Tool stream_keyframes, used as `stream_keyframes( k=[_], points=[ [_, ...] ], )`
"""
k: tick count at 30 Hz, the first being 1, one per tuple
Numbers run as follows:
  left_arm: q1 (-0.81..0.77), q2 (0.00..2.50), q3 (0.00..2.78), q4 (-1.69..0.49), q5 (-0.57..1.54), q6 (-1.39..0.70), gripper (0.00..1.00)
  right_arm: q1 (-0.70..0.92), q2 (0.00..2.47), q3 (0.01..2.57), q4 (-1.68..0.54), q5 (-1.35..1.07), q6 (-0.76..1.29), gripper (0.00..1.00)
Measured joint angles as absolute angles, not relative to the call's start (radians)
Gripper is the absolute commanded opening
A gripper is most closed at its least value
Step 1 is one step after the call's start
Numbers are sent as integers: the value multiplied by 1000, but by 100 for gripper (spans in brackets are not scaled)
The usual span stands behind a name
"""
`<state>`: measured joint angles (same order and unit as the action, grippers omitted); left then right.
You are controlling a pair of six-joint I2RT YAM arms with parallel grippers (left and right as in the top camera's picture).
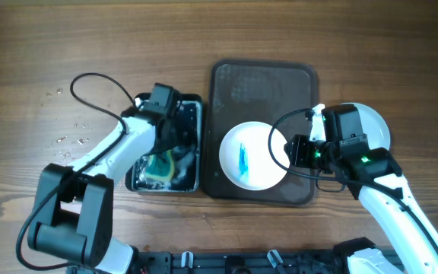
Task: Clean dirty plates on tray and stack at the side
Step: 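Grasp the green sponge with the left gripper and lift it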
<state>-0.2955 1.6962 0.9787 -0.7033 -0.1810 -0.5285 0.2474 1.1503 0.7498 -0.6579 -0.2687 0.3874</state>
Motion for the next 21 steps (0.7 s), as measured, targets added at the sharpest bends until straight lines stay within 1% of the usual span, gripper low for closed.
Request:
stream_keyframes(
  k=[2, 3, 4, 6, 9, 10, 12, 14, 15, 16, 17, 21],
  points=[
    [-285, 1687, 1034, -768, -173, -529, 79, 247, 1150, 750, -658, -269, 389, 34],
    [-280, 1677, 1068, -809, -163, -529, 80, 247, 1150, 750, -658, -269, 389, 34],
    [-276, 1663, 1089, -833, -156, -528, 77, 247, 1150, 750, -658, -269, 389, 34],
    [-274, 1635, 1114, -894, -136, -527, 63, 247, 1150, 750, -658, -269, 389, 35],
    [-275, 1623, 1108, -942, -118, -525, 51, 247, 1150, 750, -658, -269, 389, 35],
    [-275, 1623, 1087, -934, -115, -519, 48, 247, 1150, 750, -657, -269, 389, 35],
    [-275, 1623, 1040, -900, -107, -524, 40, 247, 1150, 750, -654, -269, 389, 35],
    [-275, 1623, 952, -809, -103, -529, 31, 247, 1150, 750, -648, -269, 389, 36],
    [-275, 1623, 892, -745, -99, -528, 22, 247, 1150, 750, -646, -269, 389, 36],
    [-276, 1623, 865, -719, -96, -530, 15, 247, 1150, 750, -646, -269, 389, 35],
    [-277, 1622, 843, -686, -95, -526, 4, 247, 1150, 750, -646, -269, 389, 36],
    [-278, 1615, 830, -661, -92, -527, 4, 247, 1150, 750, -645, -269, 389, 36]
  ],
)
